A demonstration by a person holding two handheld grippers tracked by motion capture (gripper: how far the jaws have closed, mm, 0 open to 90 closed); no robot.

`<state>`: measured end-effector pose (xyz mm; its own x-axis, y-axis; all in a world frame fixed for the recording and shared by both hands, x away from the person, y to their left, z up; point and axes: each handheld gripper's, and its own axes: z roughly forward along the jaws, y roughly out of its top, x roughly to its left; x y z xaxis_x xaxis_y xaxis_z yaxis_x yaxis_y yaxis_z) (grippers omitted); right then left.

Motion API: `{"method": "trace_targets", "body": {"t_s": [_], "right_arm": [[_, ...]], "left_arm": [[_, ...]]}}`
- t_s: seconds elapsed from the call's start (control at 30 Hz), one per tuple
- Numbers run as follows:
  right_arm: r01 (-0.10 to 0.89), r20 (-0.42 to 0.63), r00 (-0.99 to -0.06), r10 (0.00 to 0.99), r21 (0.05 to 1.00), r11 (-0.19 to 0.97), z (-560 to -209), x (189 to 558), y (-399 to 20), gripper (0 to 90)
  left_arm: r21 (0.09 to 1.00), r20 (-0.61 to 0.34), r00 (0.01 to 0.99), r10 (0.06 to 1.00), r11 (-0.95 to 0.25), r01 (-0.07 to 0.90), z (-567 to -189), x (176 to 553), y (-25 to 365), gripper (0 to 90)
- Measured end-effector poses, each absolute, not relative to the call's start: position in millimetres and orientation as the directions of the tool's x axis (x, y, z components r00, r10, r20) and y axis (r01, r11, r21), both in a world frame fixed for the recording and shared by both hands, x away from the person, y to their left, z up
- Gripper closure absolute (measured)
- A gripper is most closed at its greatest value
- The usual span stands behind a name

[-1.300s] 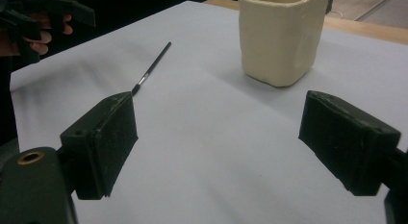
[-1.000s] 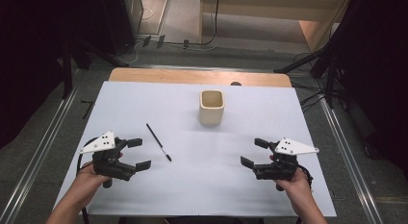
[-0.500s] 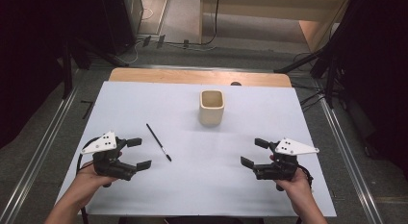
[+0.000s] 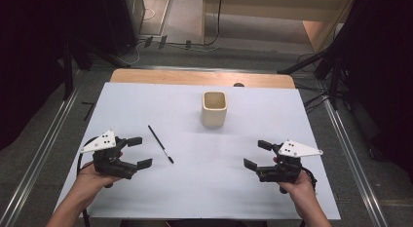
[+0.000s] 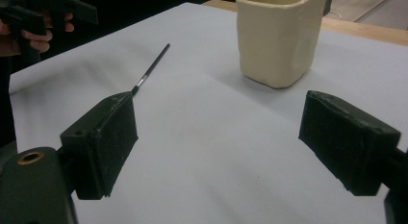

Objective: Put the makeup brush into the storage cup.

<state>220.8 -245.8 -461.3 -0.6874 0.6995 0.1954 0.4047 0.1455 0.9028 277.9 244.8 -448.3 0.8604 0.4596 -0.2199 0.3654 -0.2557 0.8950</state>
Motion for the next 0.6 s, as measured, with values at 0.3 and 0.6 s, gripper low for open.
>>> {"method": "trace_targets", "body": {"t_s": [0.3,0.6], "right_arm": [[0.406,0.197,-0.686,0.701,0.903,0.143,-461.6,220.0,-245.4,14.1],[0.409,0.197,-0.685,0.701,0.900,0.147,-462.0,219.6,-242.9,14.1]], "left_arm": [[0.900,-0.204,0.863,0.462,-0.258,0.351,-448.5,284.1,237.9,9.6],[0.897,-0.192,0.853,0.485,-0.266,0.353,-449.8,291.5,233.8,9.6]]}}
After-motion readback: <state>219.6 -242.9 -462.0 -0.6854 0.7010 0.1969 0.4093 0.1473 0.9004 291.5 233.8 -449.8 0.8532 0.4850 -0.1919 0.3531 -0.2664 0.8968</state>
